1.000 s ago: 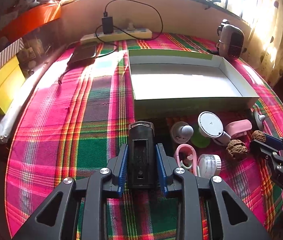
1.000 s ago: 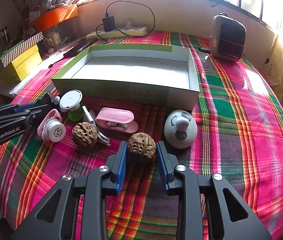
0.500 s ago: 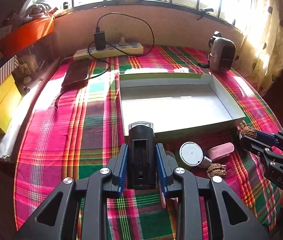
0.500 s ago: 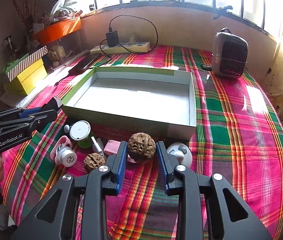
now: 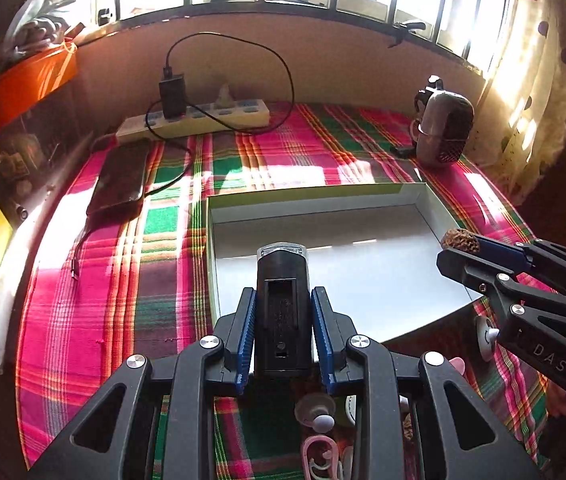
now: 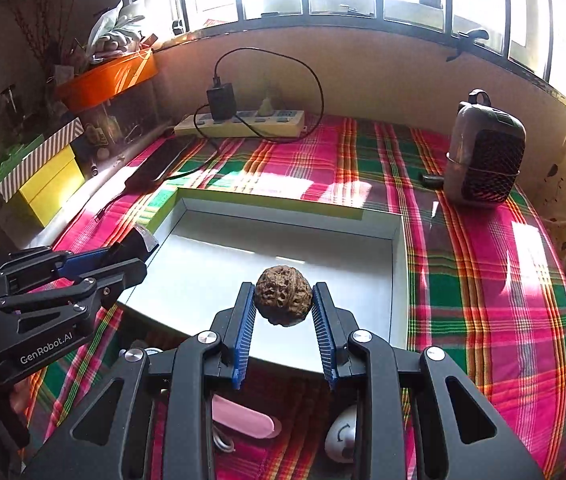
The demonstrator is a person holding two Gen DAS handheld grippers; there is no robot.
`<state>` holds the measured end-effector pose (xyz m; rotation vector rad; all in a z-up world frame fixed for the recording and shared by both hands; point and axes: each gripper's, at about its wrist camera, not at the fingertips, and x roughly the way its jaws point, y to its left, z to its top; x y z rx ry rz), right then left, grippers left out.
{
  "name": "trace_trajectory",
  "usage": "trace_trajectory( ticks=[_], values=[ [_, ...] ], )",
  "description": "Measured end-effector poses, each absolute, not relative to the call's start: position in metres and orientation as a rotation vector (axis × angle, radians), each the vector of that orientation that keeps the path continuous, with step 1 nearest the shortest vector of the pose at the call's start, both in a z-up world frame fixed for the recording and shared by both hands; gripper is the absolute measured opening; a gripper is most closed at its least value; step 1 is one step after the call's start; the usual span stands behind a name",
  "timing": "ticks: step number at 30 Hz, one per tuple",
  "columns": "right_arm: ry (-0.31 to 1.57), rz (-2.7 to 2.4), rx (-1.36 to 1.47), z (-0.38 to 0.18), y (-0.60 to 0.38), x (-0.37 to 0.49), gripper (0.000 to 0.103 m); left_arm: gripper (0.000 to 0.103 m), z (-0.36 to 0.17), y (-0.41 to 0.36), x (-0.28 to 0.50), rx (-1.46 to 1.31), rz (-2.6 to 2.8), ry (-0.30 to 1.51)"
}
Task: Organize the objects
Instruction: 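Carry the walnut in the right tool and the black device in the left tool into the white box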
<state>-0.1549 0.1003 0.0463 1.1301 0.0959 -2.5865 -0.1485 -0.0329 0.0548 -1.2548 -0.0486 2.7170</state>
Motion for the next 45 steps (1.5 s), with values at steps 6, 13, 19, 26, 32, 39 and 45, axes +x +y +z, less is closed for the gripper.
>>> trace_trajectory(
  ticks=[6, 13, 19, 26, 32, 39, 45],
  values=[
    [0.084, -2.579, 1.165, 0.038, 0.095, -0.189, 0.03, 0.025, 0.048, -0.032, -0.176, -1.282, 2.71, -0.05],
    [0.096, -2.554, 1.227, 0.02, 0.084, -0.224, 0.03, 0.025, 0.034, -0.026, -0.203, -1.324, 2.692, -0.047],
    [0.1, -2.542, 1.247, 0.01, 0.079, -0.241, 0.03, 0.025, 0.025, -0.024, -0.218, -1.357, 2.689, -0.017],
    [0.129, -2.538, 1.29, 0.001, 0.076, -0.251, 0.03, 0.025, 0.018, -0.025, -0.227, -1.381, 2.68, -0.012],
    [0.138, -2.539, 1.306, -0.003, 0.075, -0.255, 0.03, 0.025, 0.014, -0.024, -0.228, -1.382, 2.684, 0.003],
    [0.144, -2.543, 1.315, -0.005, 0.075, -0.256, 0.03, 0.025, 0.013, -0.021, -0.228, -1.378, 2.683, 0.02],
    [0.183, -2.56, 1.334, -0.007, 0.073, -0.257, 0.03, 0.025, 0.011, -0.021, -0.229, -1.38, 2.684, 0.029]
  ],
)
